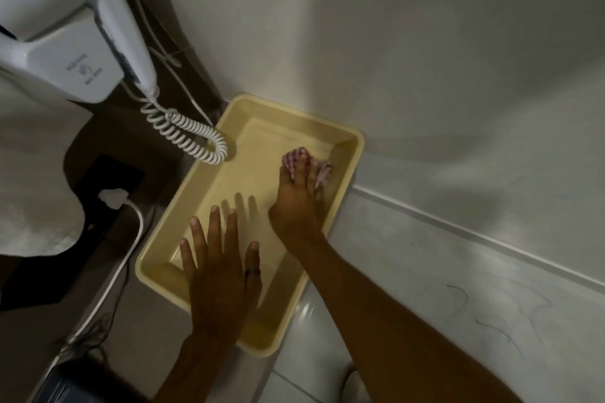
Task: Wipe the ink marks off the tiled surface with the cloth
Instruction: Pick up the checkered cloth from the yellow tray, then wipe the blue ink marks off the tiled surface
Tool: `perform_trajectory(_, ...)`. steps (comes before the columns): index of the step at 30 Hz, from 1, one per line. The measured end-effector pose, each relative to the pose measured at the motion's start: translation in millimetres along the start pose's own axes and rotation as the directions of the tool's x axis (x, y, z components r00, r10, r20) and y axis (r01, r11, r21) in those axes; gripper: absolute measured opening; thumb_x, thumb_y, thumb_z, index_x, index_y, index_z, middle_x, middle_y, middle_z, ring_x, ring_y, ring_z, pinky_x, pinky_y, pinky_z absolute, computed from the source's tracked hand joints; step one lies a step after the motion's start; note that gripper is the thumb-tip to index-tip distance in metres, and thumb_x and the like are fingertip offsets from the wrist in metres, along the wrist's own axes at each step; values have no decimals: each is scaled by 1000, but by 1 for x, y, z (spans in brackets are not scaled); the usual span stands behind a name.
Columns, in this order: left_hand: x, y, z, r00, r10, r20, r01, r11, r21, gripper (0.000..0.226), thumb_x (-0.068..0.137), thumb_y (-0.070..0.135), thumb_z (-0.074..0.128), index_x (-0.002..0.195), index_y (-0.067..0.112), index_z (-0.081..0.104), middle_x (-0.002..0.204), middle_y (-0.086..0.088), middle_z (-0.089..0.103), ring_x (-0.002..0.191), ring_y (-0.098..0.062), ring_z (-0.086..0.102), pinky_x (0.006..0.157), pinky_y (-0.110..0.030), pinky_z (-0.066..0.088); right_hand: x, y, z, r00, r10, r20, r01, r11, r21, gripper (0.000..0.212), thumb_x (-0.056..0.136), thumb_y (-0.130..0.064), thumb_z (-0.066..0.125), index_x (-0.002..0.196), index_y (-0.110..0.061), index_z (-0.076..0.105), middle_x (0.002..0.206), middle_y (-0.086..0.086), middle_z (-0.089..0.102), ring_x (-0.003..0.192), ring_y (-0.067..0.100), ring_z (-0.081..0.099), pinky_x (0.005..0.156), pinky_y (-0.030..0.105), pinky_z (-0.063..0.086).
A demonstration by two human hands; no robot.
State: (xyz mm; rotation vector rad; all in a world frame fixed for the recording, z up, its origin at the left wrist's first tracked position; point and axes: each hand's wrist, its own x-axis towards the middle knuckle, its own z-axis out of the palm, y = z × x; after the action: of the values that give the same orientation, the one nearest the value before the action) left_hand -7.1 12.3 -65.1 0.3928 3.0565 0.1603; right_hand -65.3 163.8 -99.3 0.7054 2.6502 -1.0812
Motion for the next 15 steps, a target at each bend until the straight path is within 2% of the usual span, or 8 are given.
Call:
perform_trajectory(1,-8,9,-3,999,-5,-34,4,1000,-11,74,105,50,30,163,6,42,173,-22,34,162,-50,21,129,-73,21,-12,2,-10,996,-87,-28,88,995,49,85,100,-8,49,174,-17,11,184,12,-13,170,39,-18,139,63,-4)
perform_trajectory(3,-29,30,-3,995,14,-103,-16,1000,-17,74,108,53,28,162,5,43,172,-24,36,160,-52,23,127,-74,23,-46,15,-27,951,-259,-169,282,949,137,77,99,-15,41,173,-14,19,184,12,2,171,38,-10,140,62,-1)
perform_trajectory(5,-56,51,4,990,67,-128,-67,998,8,74,111,54,21,162,4,41,171,-25,36,159,-52,24,125,-73,24,-91,47,-36,902,-316,-295,375,912,169,76,97,-24,46,170,-12,29,183,13,16,171,40,2,139,61,8)
perform_trajectory(6,-72,62,11,986,96,-139,-94,995,19,73,111,53,23,163,5,39,171,-24,34,159,-51,24,125,-72,25,-115,71,-36,894,-315,-319,382,907,175,77,97,-24,47,171,-15,27,184,10,14,172,38,2,139,59,11)
perform_trajectory(8,-106,81,30,983,130,-128,-129,992,16,68,107,48,38,162,8,38,171,-24,33,159,-51,25,126,-69,26,-163,132,-30,916,-274,-294,331,929,166,90,91,-6,46,174,-23,14,186,0,-2,173,29,-7,140,56,11)
perform_trajectory(11,-157,110,66,980,197,7,-197,980,36,70,102,44,45,163,10,41,173,-23,32,159,-50,29,126,-65,27,-230,232,-12,980,-77,-182,102,987,128,108,78,20,54,171,-19,17,184,9,0,170,41,-9,137,68,16)
perform_trajectory(12,-174,120,79,972,225,73,-229,973,41,70,102,45,44,164,11,39,174,-21,30,160,-48,28,127,-64,26,-252,265,-5,992,-3,-123,17,993,119,107,77,23,53,169,-18,18,182,11,-1,169,43,-10,136,70,15)
perform_trajectory(15,-219,147,124,925,290,247,-304,952,22,70,104,47,41,166,13,36,176,-16,23,163,-39,18,130,-61,22,-313,363,20,979,181,92,-186,981,57,101,85,19,48,168,-19,6,180,10,-13,167,41,-21,139,64,1)
